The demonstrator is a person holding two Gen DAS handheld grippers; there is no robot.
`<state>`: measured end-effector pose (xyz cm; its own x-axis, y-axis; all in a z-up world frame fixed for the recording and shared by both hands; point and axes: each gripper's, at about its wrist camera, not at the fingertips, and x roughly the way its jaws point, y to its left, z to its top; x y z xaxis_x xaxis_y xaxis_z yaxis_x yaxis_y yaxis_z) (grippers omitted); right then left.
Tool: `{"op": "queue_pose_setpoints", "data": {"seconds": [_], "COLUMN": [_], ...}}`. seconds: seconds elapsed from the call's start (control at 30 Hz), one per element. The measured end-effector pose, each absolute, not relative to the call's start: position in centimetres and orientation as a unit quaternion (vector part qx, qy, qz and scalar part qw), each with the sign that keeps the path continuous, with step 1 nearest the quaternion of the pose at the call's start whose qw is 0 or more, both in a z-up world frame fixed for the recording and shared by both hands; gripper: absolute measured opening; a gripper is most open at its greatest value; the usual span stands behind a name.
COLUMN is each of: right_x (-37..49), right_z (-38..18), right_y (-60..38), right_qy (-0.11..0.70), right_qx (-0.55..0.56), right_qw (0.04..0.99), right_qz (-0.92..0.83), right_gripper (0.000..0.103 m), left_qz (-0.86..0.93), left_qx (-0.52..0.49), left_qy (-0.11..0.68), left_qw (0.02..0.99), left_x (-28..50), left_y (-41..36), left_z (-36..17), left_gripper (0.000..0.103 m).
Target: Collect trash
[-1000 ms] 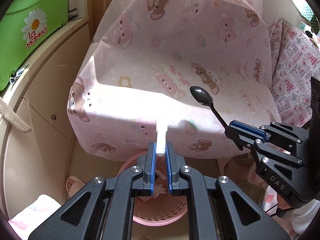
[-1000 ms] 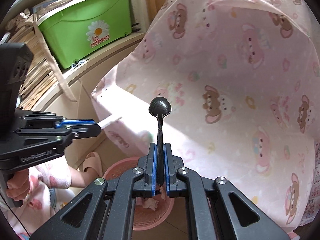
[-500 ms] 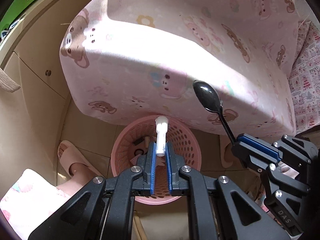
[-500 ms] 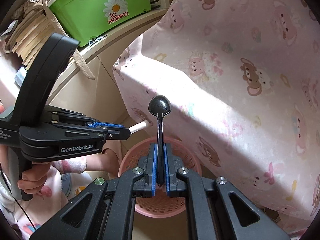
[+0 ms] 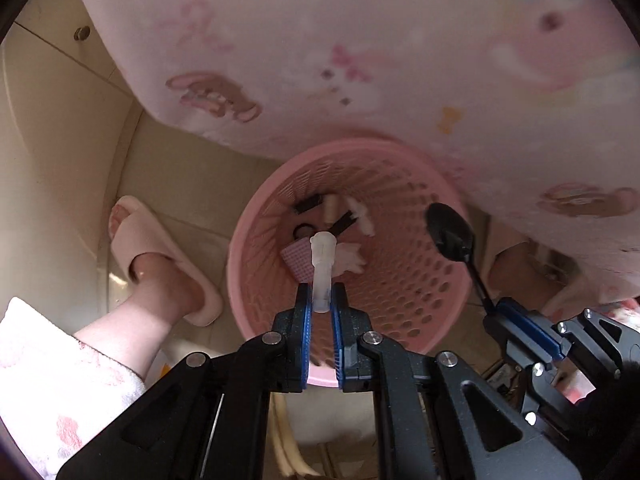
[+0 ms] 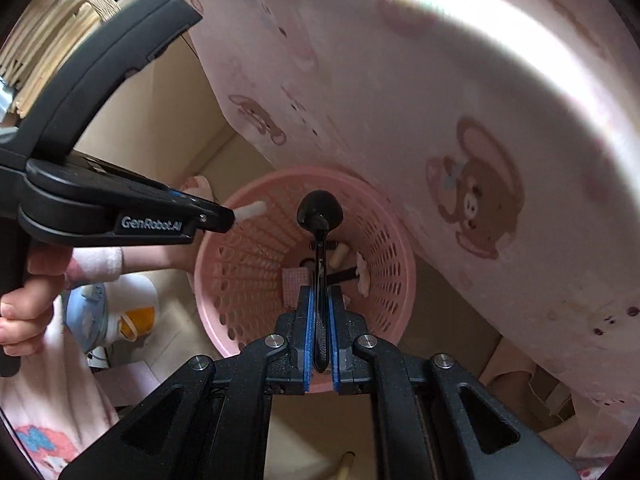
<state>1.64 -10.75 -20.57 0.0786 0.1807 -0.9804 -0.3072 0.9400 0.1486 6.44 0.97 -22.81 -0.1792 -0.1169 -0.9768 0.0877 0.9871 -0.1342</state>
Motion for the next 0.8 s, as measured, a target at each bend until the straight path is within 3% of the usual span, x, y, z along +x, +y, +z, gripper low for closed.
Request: {"op": "queue_pose_setpoints", "data": {"seconds": [0.3,0.8], "right_x": [0.7,1.0], "right_z": [-27.4,-28.3], "right_y": [-10.2,-10.3], "right_qy": [0.716,0.720], "right_qx": [-0.077,-0.089], "right_qw": [0.679,0.678], "right_qz": [0.140,0.116], "right_gripper": [0.008,0.008], "left_qz": [-0.067,-0.067], "left_qx": [0.017,0.018], "left_qy": [0.800,0.817], "left_qw": [0.597,0.572], "left_x": [5.7,5.0], "left_y": [0.5,0.3], "left_z": [-26.7,-28.2], "left_gripper": [0.009,0.009]}}
